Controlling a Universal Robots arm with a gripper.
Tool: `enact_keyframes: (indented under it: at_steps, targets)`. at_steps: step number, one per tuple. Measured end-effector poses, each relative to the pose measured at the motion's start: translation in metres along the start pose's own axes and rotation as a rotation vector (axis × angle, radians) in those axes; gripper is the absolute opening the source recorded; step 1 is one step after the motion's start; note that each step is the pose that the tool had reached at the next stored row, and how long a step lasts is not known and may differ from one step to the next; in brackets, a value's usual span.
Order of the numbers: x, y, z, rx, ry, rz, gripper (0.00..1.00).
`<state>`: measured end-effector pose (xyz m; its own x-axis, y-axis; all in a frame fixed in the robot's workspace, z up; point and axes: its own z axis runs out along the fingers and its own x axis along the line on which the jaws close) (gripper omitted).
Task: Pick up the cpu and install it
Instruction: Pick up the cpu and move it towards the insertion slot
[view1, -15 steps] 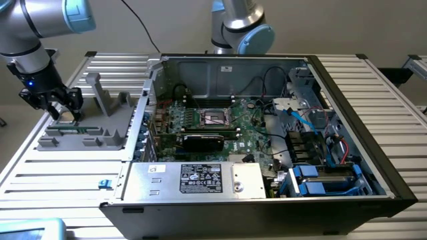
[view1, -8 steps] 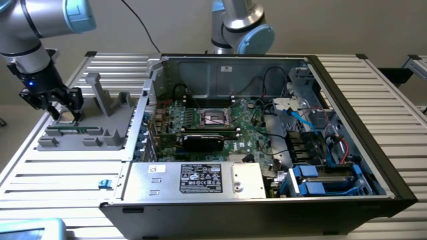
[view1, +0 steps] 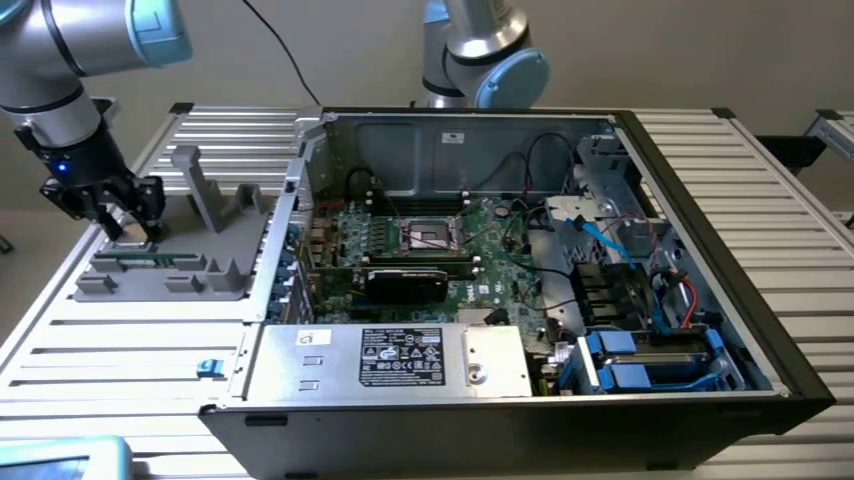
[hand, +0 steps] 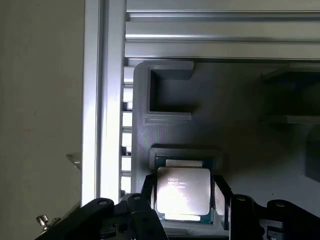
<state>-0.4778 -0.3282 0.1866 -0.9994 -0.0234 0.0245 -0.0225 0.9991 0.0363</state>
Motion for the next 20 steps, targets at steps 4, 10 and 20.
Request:
enact_keyframes:
  at_steps: [4,10,20]
  targets:
    - [0.000,0.0001,-0.0015,-0.0001,-0.0009,0.000,0.55]
    - [0.000,0.0007,-0.0183,0.0002,-0.0002,0.000,0.55]
    - [0.000,0.0005,-0.0131,0.0035,-0.0001,0.001,0.63]
